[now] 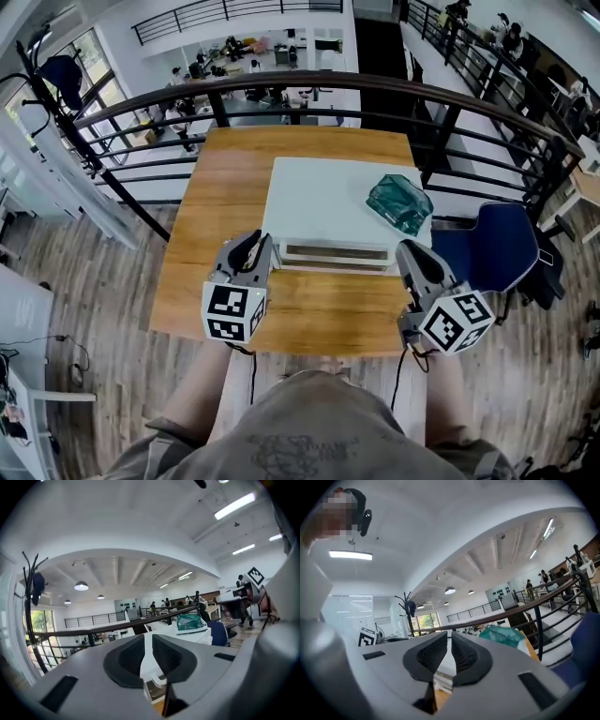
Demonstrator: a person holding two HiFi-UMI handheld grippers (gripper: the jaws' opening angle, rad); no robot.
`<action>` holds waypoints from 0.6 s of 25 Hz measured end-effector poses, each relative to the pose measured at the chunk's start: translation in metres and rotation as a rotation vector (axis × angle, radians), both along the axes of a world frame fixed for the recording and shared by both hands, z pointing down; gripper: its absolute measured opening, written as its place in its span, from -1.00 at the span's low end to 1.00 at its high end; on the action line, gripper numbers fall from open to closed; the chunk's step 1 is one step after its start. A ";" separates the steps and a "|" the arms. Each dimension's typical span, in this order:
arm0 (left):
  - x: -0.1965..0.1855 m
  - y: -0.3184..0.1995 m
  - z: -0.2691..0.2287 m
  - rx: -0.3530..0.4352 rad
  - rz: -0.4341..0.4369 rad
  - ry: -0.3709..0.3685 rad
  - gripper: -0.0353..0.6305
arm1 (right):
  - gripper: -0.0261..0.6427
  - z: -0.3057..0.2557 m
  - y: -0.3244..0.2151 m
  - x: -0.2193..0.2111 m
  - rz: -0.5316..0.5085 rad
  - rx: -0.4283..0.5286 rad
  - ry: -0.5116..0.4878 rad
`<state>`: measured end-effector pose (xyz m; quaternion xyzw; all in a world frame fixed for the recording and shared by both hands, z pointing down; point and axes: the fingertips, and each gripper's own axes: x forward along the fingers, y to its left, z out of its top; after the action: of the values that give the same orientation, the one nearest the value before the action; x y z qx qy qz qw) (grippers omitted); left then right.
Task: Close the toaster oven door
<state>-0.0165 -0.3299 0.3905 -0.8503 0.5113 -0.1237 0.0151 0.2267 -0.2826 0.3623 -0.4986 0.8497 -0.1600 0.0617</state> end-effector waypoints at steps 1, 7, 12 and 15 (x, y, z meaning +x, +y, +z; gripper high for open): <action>0.000 0.003 -0.015 0.038 0.005 -0.026 -0.71 | -0.78 -0.017 0.004 -0.003 -0.004 0.043 0.008; 0.004 0.029 -0.093 0.186 0.069 -0.035 -0.75 | -0.78 -0.091 0.037 -0.026 -0.030 0.263 0.152; 0.010 0.057 -0.127 0.239 0.136 0.022 -0.78 | -0.80 -0.117 0.063 -0.034 -0.010 0.333 0.169; 0.009 0.069 -0.128 0.213 0.149 0.044 -0.78 | -0.81 -0.118 0.075 -0.037 -0.004 0.322 0.184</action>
<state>-0.0075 -0.2608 0.2629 -0.8820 0.4573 -0.0488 0.1032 0.1894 -0.2072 0.2447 -0.4930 0.8674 0.0244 0.0624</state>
